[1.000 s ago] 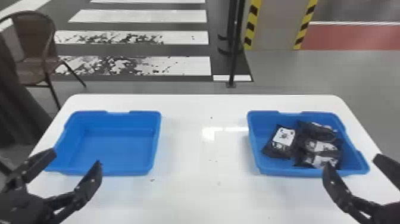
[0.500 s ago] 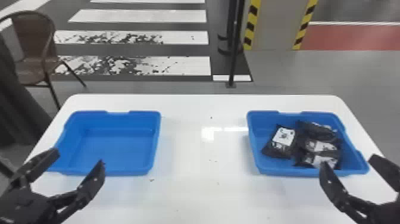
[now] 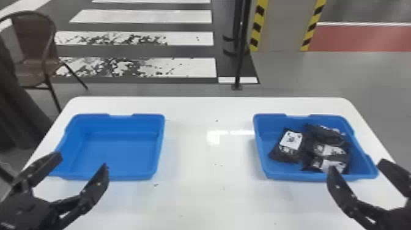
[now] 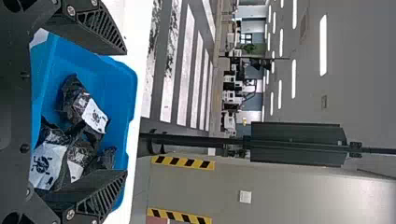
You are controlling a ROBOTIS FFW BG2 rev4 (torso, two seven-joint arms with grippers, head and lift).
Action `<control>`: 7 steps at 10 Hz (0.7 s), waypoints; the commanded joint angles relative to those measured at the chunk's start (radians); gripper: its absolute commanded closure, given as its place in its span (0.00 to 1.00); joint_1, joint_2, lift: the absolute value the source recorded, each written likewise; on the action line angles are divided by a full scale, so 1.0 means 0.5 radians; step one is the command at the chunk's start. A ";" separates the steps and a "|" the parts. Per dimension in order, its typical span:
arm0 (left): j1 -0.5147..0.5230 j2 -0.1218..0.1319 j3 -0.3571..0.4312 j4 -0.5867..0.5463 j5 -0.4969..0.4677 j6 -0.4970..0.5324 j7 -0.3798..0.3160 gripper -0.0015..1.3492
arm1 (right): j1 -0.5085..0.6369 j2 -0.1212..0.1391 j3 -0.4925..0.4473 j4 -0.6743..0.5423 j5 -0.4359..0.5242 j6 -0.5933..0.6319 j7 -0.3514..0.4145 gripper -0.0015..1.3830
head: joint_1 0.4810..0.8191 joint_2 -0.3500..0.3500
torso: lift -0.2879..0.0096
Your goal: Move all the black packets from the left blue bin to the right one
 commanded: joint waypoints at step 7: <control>0.004 0.000 -0.009 0.000 0.008 0.010 0.000 0.12 | 0.000 0.005 0.009 0.005 -0.023 0.000 0.000 0.09 | 0.63 0.49 | 0.50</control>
